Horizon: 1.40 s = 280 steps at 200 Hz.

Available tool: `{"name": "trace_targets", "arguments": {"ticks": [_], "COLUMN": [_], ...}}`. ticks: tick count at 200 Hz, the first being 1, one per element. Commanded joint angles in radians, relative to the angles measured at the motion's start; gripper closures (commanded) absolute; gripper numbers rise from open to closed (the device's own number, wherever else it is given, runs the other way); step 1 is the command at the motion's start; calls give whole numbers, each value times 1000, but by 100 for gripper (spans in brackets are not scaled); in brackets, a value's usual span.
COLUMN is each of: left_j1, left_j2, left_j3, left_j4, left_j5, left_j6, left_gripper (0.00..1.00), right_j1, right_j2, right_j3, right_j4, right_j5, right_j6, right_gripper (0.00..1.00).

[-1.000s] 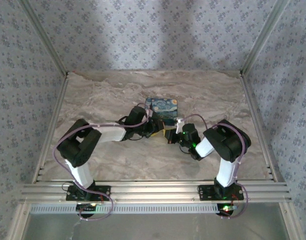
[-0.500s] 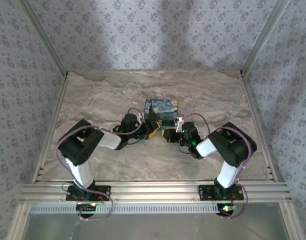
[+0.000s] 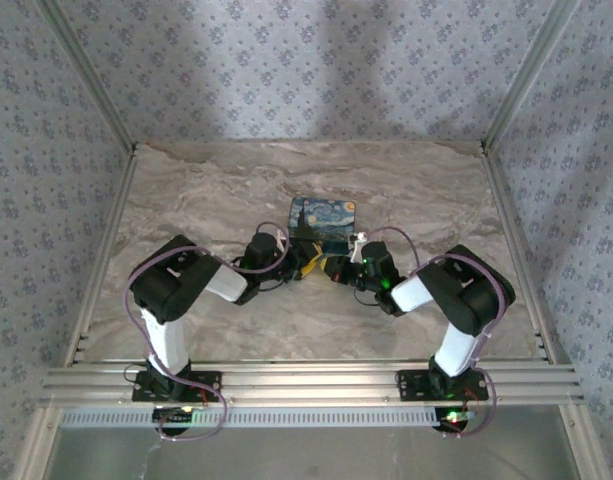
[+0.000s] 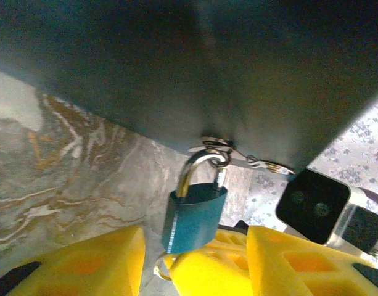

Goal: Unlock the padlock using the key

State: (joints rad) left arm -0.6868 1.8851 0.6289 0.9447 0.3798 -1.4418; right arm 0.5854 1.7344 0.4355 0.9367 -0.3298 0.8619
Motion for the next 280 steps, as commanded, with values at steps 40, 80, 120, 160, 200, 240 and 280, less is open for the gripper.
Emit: {"name": "trace_targets", "arguments": {"ticks": [40,80,120,160,200,240,280], "left_j1": [-12,-13,-13,-14,-16,-17,-18], "left_j2": [41,49,55,57,64,66,46], "left_j3": [11,22,31,46,49,42,23], "left_j4": [56,62,80,80,79,89,88], "left_j5": [-27,-35,-41,-36,-37,-47,-71], "left_j6": [-44,-52,-63,-66,-68,-70,-69], "left_gripper": [58,61,63,65,72,83,95], "right_j1": [8,11,11,11,6,3,-1], "right_j2": [-42,-42,-39,-38,-39,-41,-83], "right_j3": [38,49,50,56,54,49,37], "right_j4": [-17,-23,-20,-16,6,28,-17], "right_j5": [-6,-13,-9,-8,-18,-29,-16], "right_j6": [46,65,82,104,139,175,140], "right_gripper": [100,100,100,100,100,100,88]}}
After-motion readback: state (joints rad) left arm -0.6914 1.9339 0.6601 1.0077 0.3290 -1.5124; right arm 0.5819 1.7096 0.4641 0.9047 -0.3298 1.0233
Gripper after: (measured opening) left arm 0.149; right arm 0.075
